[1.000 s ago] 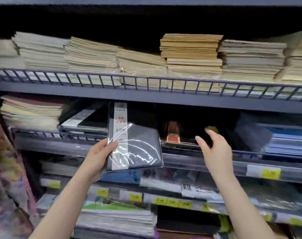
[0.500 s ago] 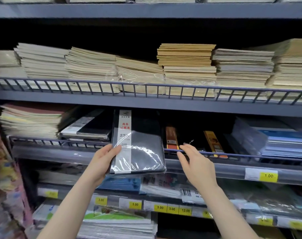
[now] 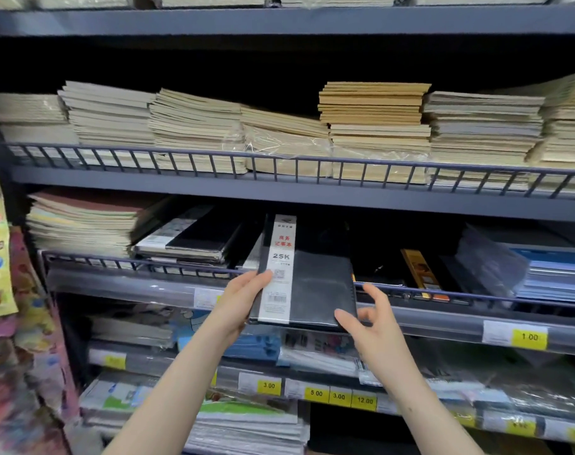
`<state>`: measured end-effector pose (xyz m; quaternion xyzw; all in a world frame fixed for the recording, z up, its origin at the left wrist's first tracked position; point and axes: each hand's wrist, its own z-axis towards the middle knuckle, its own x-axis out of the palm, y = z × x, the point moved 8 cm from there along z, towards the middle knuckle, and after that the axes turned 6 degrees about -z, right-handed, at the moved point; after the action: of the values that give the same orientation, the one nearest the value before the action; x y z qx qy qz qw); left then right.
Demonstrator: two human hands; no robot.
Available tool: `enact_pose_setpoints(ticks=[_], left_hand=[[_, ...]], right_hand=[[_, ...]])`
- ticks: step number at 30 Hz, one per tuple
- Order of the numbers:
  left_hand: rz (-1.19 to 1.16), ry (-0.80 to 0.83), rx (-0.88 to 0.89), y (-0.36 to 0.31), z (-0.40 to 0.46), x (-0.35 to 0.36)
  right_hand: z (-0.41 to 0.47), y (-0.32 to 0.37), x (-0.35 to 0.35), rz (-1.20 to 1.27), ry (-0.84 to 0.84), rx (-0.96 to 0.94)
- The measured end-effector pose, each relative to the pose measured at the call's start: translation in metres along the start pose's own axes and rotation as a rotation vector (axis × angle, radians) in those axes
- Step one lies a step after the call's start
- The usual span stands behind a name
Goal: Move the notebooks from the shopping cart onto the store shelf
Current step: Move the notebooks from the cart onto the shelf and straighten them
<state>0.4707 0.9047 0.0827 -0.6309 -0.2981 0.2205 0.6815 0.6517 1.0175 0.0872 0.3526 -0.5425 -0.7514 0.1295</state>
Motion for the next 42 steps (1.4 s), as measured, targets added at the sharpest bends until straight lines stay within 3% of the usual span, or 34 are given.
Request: enact_pose_setpoints(ticks=[2, 4, 6, 8, 11, 15, 20, 24, 28, 32, 38, 42], left_hand=[[0.066, 0.022, 0.002, -0.003, 0.003, 0.004], [0.297, -0.054, 0.096, -0.016, 0.004, -0.006], [0.623, -0.270, 0.309, -0.043, -0.006, -0.030], [0.735, -0.498, 0.533, -0.071, -0.026, -0.056], [0.948, -0.626, 0.706, -0.091, -0.041, -0.078], [1.106, -0.516, 0.637, -0.066, -0.022, -0.092], [1.087, -0.517, 0.675, -0.060, -0.019, -0.094], [1.060, -0.537, 0.686, -0.061, -0.016, -0.092], [1.204, -0.562, 0.682, -0.073, -0.022, -0.077], [1.210, -0.374, 0.778, -0.084, -0.035, -0.034], [1.245, -0.187, 0.467, -0.095, -0.047, -0.041], [1.259, -0.195, 0.297, -0.140, -0.091, -0.066]], right_hand=[[0.000, 0.002, 0.008, 0.149, 0.049, 0.025], [0.004, 0.005, 0.009, 0.338, 0.017, 0.058], [0.013, 0.005, 0.008, 0.436, -0.040, 0.090], [0.021, 0.010, 0.014, 0.472, -0.061, 0.112], [0.035, 0.023, 0.032, 0.465, -0.078, 0.099], [0.051, 0.036, 0.044, 0.265, -0.106, 0.043], [0.057, 0.048, 0.038, -0.505, -0.220, -0.220], [0.064, 0.056, 0.042, -0.777, -0.324, -0.285], [0.075, 0.064, 0.048, -0.896, -0.302, -0.269], [0.073, 0.071, 0.045, -0.944, -0.271, -0.253], [0.049, 0.086, 0.029, -0.921, 0.026, -0.044], [0.021, 0.126, 0.020, -1.010, 0.246, -0.006]])
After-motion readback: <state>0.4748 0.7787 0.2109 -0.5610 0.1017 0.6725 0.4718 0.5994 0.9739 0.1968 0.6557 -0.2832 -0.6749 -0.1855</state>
